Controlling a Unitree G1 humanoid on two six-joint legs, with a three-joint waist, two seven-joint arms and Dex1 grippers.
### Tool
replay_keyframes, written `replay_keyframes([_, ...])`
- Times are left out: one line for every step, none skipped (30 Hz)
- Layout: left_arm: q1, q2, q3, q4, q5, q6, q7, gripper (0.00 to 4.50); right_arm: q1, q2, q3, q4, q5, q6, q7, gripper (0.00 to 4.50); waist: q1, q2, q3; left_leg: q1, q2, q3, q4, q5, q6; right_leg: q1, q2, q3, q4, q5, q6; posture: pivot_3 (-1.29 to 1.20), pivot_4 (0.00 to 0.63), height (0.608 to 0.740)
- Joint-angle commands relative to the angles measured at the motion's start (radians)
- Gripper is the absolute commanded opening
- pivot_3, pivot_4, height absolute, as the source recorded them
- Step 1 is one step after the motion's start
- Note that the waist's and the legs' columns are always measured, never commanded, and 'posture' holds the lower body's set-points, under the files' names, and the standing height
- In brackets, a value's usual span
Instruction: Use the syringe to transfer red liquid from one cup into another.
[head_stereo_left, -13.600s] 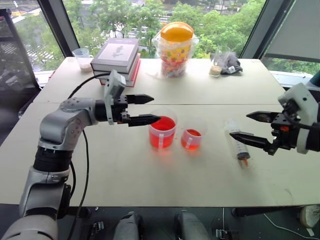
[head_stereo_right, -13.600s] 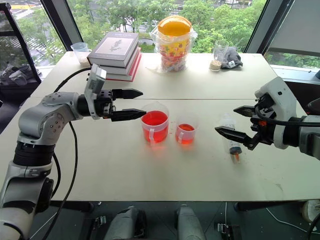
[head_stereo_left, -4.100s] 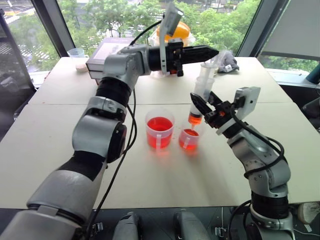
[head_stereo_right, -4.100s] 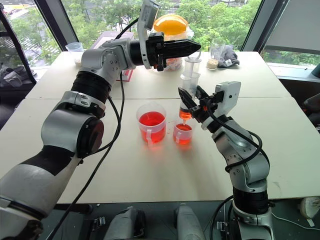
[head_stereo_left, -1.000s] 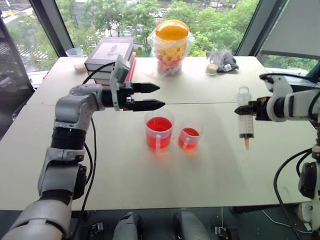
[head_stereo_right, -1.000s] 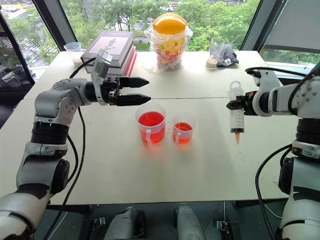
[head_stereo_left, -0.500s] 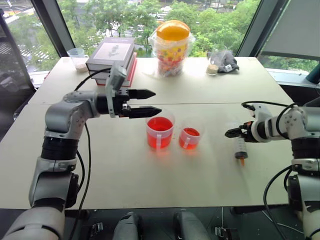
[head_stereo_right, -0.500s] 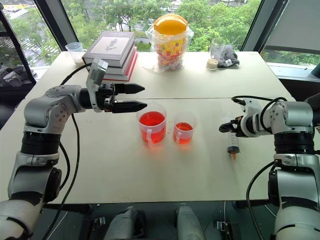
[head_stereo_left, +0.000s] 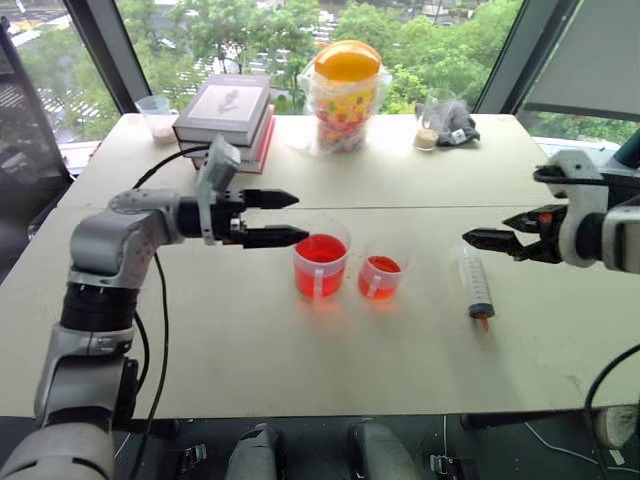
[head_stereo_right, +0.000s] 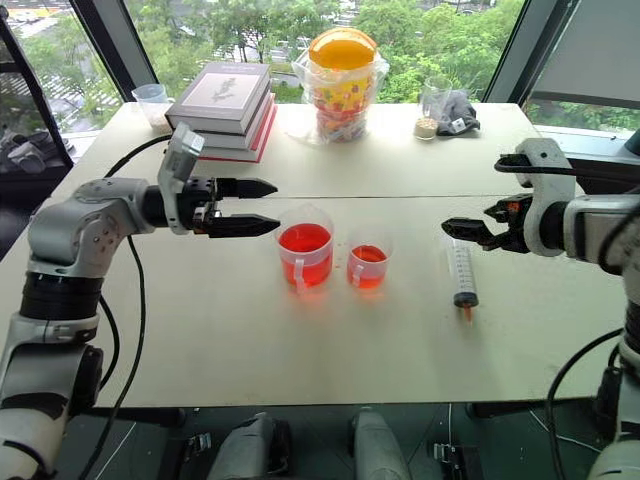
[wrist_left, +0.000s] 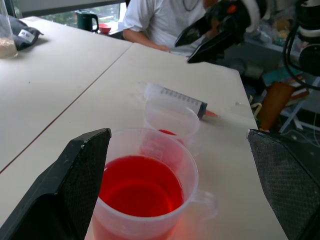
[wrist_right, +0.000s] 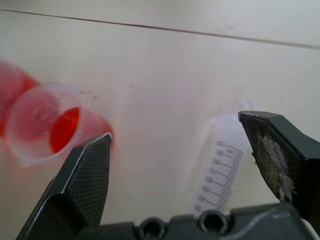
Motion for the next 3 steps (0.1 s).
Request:
replay_keyframes([-0.007, 0.024, 0.008, -0.033, -0.014, -0.016, -0.014, 4.5, 0.057, -0.036, -0.149, -0.143, 0.085, -0.02, 0.076, 4.46, 0.0, 0.0, 0.0, 0.0, 0.0, 0.0, 0.0, 0.0, 0.0, 0.0, 0.0, 0.0, 0.0, 0.0, 0.0, 0.0, 0.15, 0.74])
replay_keyframes([-0.006, 0.025, 0.011, -0.032, -0.019, -0.01, -0.014, 4.5, 0.082, -0.039, -0.187, -0.176, 0.117, -0.009, 0.097, 4.46, 0.0, 0.0, 0.0, 0.001, 0.0, 0.0, 0.0, 0.0, 0.0, 0.001, 0.0, 0.0, 0.0, 0.0, 0.0, 0.0, 0.15, 0.74])
replay_keyframes([-0.007, 0.024, 0.015, -0.029, -0.027, 0.0, -0.013, 4.5, 0.109, -0.045, -0.218, -0.204, 0.142, -0.004, 0.114, 4.46, 0.0, 0.0, 0.0, 0.001, 0.0, 0.0, 0.0, 0.0, 0.0, 0.001, 0.0, 0.0, 0.0, 0.0, -0.001, 0.0, 0.15, 0.74])
